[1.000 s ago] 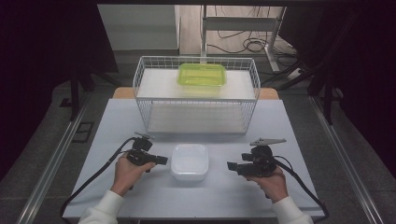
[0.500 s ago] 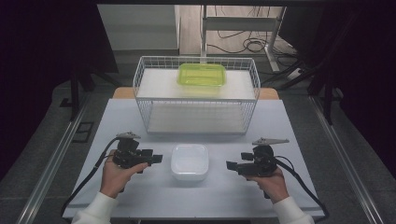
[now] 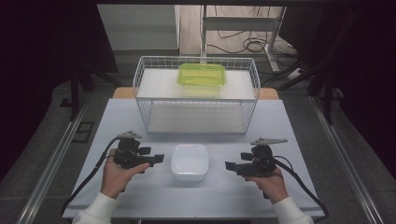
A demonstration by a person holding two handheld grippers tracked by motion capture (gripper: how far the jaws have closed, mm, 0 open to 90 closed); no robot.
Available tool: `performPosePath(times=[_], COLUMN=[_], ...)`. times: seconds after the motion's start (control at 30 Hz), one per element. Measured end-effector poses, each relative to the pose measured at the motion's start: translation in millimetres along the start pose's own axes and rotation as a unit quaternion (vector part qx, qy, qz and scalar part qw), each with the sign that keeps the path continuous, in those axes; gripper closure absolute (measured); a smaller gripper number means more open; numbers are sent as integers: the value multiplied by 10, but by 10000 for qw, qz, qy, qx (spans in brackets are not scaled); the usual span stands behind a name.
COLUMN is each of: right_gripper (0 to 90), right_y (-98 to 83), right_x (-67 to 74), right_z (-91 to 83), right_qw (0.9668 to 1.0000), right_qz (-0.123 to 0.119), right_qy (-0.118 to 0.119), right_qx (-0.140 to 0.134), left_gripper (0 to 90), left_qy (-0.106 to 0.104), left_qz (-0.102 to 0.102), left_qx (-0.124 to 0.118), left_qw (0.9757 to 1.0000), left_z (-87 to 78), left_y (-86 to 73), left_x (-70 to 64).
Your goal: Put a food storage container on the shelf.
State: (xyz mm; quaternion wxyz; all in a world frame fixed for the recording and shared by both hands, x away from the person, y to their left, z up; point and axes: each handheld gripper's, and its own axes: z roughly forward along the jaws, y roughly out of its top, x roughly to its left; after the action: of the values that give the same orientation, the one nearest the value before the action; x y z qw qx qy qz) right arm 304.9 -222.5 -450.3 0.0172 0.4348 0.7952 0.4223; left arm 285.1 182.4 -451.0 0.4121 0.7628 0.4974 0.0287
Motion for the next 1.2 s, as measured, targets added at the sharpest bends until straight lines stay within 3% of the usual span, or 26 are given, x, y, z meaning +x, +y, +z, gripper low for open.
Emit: performPosePath(times=[0.13, 0.27, 0.43, 0.5, 0.63, 0.8, 1.07, 1.2], right_gripper=[152, 179, 200, 217, 246, 272, 302, 319], right_y=[22, 30, 76, 108, 170, 224, 211, 218], right_x=[41, 53, 141, 193, 271, 254, 230, 197], right_z=[62, 113, 180, 218, 249, 333, 479, 532], right_qw=[10000, 9997, 9996, 9991, 9996, 9994, 9986, 9980], right_qz=[5, 153, 104, 240, 192, 310, 453, 516], right_qy=[53, 206, 239, 357, 212, 140, 273, 340], right_qx=[43, 29, 60, 31, -32, -42, 81, 106], left_gripper=[322, 332, 336, 337, 340, 352, 363, 368], left_qy=[-48, -201, -452, -496, -612, -713, -791, -832], left_qz=[-48, -148, -307, -339, -396, -506, -604, -784], left_qx=[95, 123, 115, 141, 172, 175, 329, 411], left_qw=[9999, 9996, 9984, 9981, 9972, 9960, 9945, 9926], left_z=[41, 70, 118, 147, 187, 241, 346, 376], left_y=[25, 35, 64, 71, 98, 116, 85, 59], left_x=[-32, -33, 0, 17, 59, 90, 90, 94])
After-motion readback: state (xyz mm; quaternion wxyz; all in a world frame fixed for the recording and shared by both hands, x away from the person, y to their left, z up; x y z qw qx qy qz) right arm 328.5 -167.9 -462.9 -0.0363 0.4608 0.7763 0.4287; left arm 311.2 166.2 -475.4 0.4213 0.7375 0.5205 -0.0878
